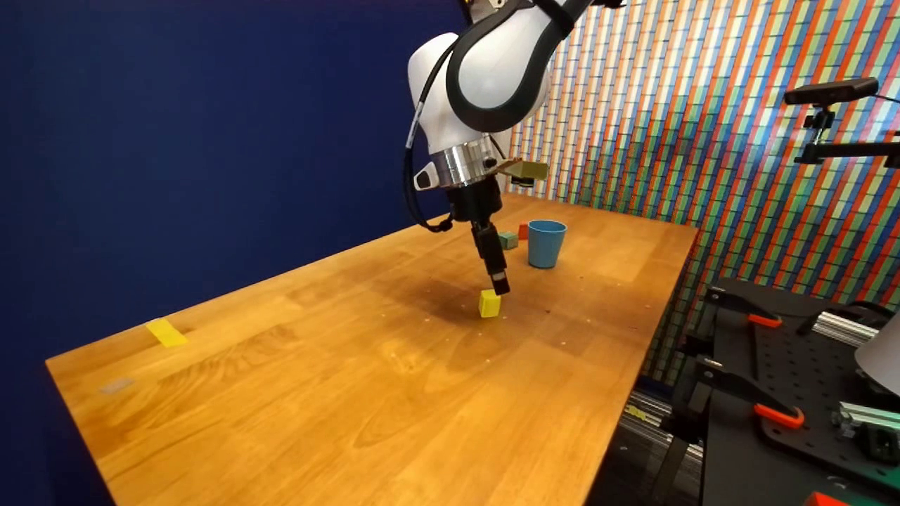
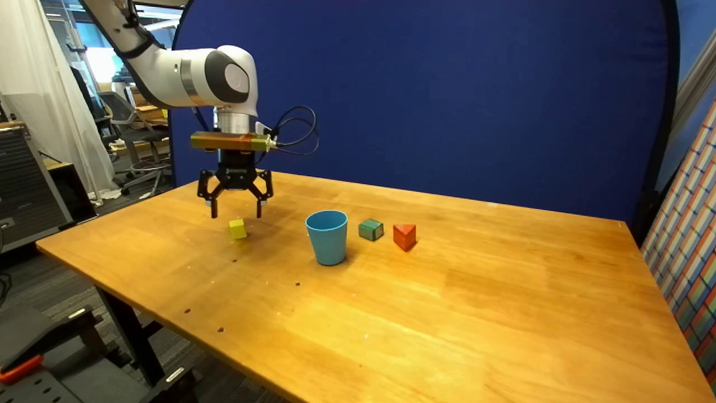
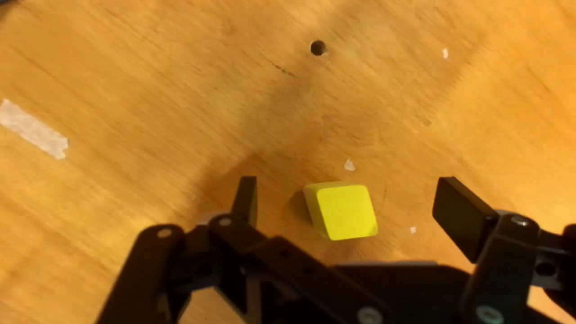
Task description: Put the yellow block in the blue cup
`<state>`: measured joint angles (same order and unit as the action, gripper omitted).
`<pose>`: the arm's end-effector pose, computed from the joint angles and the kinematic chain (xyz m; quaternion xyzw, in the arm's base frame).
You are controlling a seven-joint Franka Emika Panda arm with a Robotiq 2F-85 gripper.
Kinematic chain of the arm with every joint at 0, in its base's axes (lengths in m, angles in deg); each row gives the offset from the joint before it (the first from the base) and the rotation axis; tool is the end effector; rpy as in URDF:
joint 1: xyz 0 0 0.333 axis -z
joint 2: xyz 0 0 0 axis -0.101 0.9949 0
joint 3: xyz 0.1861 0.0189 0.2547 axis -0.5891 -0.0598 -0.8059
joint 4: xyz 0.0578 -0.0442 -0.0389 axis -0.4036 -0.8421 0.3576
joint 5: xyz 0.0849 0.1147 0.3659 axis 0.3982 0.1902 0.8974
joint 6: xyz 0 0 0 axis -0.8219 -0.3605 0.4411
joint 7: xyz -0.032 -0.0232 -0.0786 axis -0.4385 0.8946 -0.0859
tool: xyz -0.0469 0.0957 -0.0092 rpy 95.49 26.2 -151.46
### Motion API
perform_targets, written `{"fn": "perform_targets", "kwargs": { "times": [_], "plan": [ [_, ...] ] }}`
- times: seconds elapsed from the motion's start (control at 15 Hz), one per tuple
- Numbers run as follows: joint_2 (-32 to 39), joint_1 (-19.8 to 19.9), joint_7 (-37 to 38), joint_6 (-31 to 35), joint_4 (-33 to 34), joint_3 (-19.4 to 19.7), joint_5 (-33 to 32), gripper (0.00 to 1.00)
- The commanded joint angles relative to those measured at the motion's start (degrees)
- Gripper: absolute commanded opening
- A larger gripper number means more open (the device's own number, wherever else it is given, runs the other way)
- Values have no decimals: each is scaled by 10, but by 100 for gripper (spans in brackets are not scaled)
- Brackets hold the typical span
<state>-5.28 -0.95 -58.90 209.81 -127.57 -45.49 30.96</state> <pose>0.5534 0.1451 0.1701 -0.9240 -0.3434 0.1679 0.0068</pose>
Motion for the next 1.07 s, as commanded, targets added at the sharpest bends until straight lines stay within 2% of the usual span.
{"fn": "perform_targets", "kwargs": {
  "times": [0.0, 0.13, 0.2, 0.27, 0.53, 0.8, 1.0],
  "plan": [
    [54, 8, -18, -34, 65, -2, -7, 100],
    [71, 7, -14, -33, 78, 0, -10, 100],
    [80, 5, -11, -32, 82, 3, -14, 75],
    [86, 6, -12, -33, 87, 3, -15, 74],
    [78, 11, -8, -37, 81, 4, -17, 42],
    [8, 29, -7, -30, 22, 9, -10, 11],
    [-73, 53, 12, -12, -38, 25, -5, 14]
  ]
}}
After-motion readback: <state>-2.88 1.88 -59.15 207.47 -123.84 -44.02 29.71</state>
